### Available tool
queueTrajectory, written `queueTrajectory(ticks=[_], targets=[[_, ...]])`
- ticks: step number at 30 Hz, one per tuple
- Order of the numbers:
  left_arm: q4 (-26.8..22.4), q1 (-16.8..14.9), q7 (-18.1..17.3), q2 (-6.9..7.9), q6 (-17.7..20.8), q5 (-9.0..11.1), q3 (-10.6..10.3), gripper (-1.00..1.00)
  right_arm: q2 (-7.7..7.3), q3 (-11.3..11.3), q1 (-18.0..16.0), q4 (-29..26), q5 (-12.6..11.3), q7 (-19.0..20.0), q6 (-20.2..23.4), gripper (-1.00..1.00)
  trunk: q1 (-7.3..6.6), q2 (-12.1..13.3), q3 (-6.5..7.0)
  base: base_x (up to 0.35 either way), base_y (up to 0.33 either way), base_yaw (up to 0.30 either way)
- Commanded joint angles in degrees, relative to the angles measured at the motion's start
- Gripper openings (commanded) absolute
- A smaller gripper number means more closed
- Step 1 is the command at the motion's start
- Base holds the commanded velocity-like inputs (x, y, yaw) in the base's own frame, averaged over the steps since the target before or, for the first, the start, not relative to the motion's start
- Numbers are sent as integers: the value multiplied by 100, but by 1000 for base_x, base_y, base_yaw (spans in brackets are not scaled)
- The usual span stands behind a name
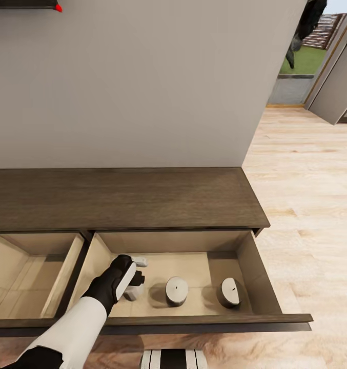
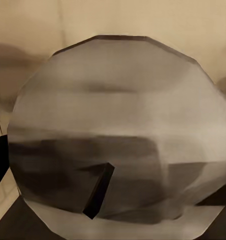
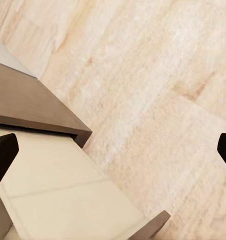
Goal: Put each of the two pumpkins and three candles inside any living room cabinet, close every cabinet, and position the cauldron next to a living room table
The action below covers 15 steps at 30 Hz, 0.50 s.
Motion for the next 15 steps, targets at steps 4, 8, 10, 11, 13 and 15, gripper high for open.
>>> queueTrajectory(ticks=[4, 8, 10, 11, 13, 15], targets=[[-3, -3, 30, 4, 16, 27, -24, -100, 0, -13, -6, 128, 46, 59, 29, 100, -1, -2, -4, 0, 0, 0], [-3, -3, 30, 4, 16, 27, -24, -100, 0, -13, -6, 131, 46, 59, 29, 100, -1, -2, -4, 0, 0, 0], [-3, -3, 30, 4, 16, 27, -24, -100, 0, -13, -6, 131, 46, 59, 29, 100, -1, -2, -4, 0, 0, 0], [-3, -3, 30, 4, 16, 27, -24, -100, 0, -13, -6, 131, 46, 59, 29, 100, -1, -2, -4, 0, 0, 0], [-3, -3, 30, 4, 16, 27, -24, -100, 0, -13, -6, 131, 46, 59, 29, 100, -1, -2, -4, 0, 0, 0], [-3, -3, 30, 4, 16, 27, -24, -100, 0, -13, -6, 131, 46, 59, 29, 100, -1, -2, -4, 0, 0, 0]])
